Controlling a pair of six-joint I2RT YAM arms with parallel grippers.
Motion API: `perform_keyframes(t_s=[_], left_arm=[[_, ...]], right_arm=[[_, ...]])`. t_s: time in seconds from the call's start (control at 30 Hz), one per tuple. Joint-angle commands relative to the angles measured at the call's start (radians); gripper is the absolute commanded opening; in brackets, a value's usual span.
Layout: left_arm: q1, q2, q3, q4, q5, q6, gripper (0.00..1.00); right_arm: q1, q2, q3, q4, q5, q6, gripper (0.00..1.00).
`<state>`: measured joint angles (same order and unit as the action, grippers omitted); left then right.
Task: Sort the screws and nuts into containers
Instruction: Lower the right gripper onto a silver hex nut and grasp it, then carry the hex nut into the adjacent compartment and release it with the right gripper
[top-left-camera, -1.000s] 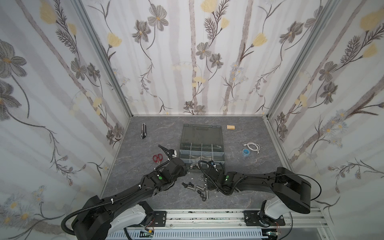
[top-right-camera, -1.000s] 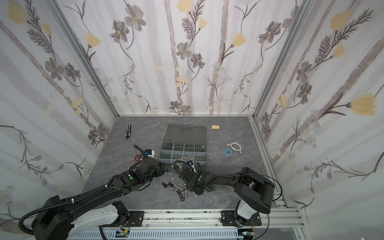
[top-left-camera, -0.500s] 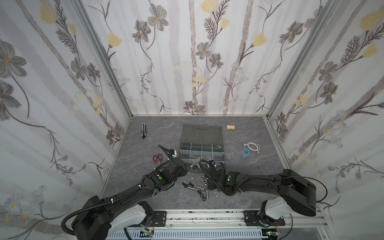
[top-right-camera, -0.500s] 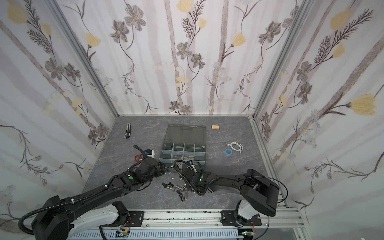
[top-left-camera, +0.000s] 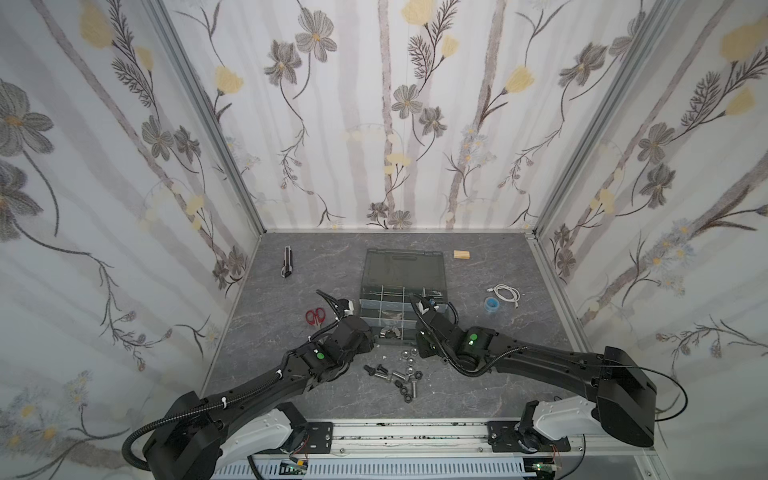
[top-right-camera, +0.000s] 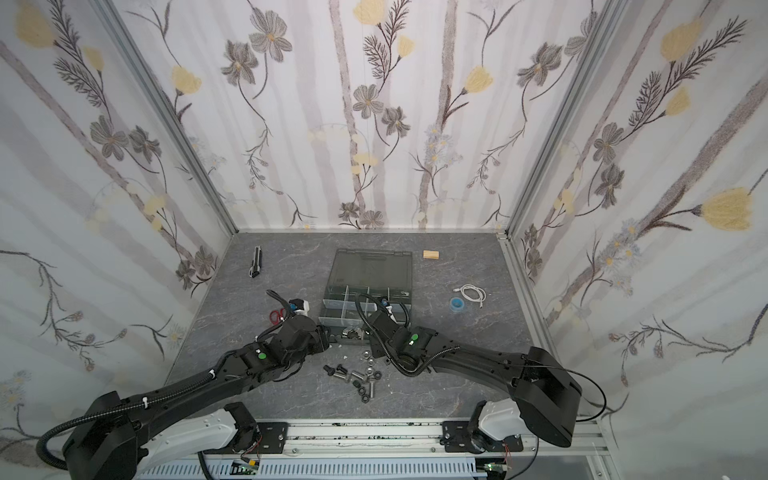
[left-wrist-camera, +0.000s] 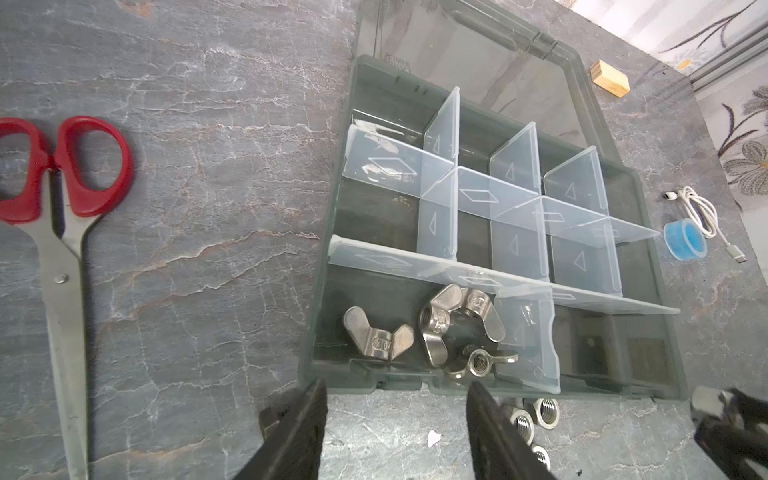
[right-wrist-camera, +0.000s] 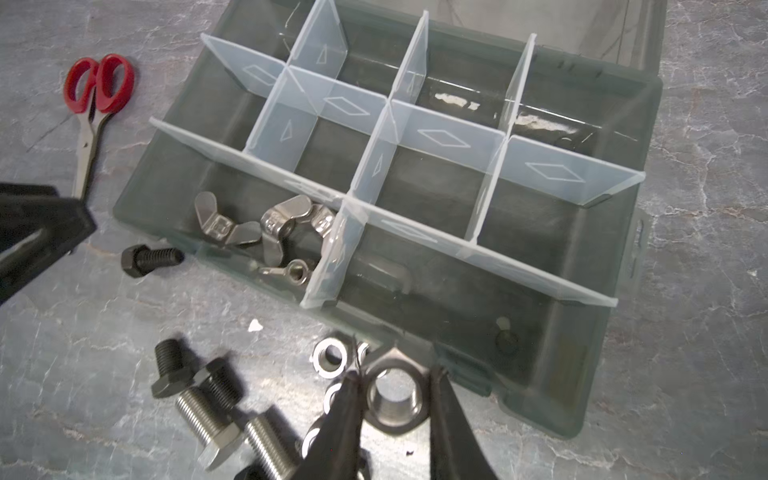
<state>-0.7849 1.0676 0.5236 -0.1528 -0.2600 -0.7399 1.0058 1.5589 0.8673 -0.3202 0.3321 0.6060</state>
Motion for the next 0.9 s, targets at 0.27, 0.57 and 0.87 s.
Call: perform_keyframes(t_s=[0.27, 0.57, 0.87], left_arm=[[0.002, 0.011, 0.007, 0.027, 0.001, -0.003, 0.57], [0.001, 0.014, 0.004, 0.029, 0.005, -0.003, 0.57], [0.001, 0.032, 0.007, 0.032, 0.026, -0.003, 0.57]], right_arm=[[-0.054, 0.094, 0.02, 0.051, -0.004, -0.056, 0.28], [-0.068, 0.103, 0.012, 0.062, -0.005, -0.055, 0.33], [-0.072, 0.077, 0.007, 0.06, -0.001, -0.05, 0.49]])
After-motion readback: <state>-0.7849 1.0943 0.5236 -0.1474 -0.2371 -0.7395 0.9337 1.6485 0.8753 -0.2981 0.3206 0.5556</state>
